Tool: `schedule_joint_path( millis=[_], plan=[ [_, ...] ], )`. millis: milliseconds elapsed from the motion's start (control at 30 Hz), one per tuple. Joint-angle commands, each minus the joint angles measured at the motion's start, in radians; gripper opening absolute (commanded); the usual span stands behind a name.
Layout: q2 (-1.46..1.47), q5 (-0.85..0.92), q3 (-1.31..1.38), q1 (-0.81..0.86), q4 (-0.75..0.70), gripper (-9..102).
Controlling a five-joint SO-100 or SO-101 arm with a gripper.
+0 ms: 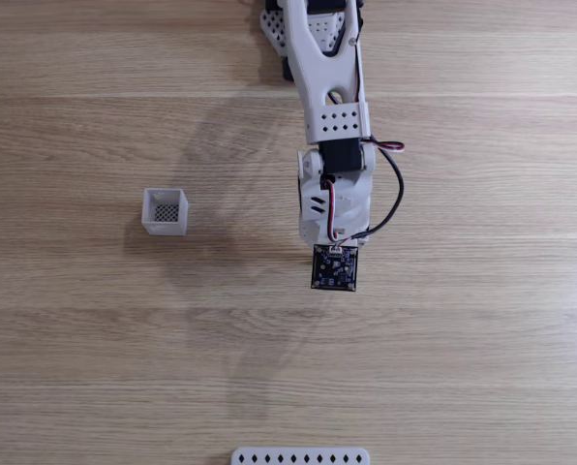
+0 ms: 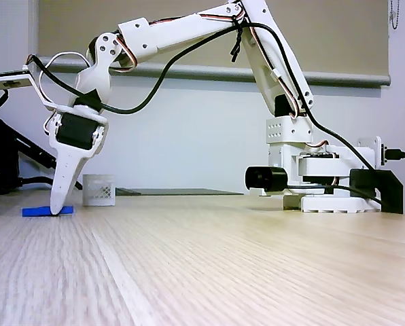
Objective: Grasp a peg and put it in the crate.
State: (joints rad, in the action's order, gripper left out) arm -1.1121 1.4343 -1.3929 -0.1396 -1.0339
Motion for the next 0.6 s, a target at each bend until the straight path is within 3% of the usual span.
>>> schedule_joint_path(
  millis=[0, 267, 567],
  plan=[
    [-0.08, -0.012, 0.041, 0.009, 0.046, -1],
    [-0.42, -0.014, -0.399, 0.075, 0.54, -1],
    [-0.833, 0.003, -1.009, 0.365, 1.131, -1]
  ],
)
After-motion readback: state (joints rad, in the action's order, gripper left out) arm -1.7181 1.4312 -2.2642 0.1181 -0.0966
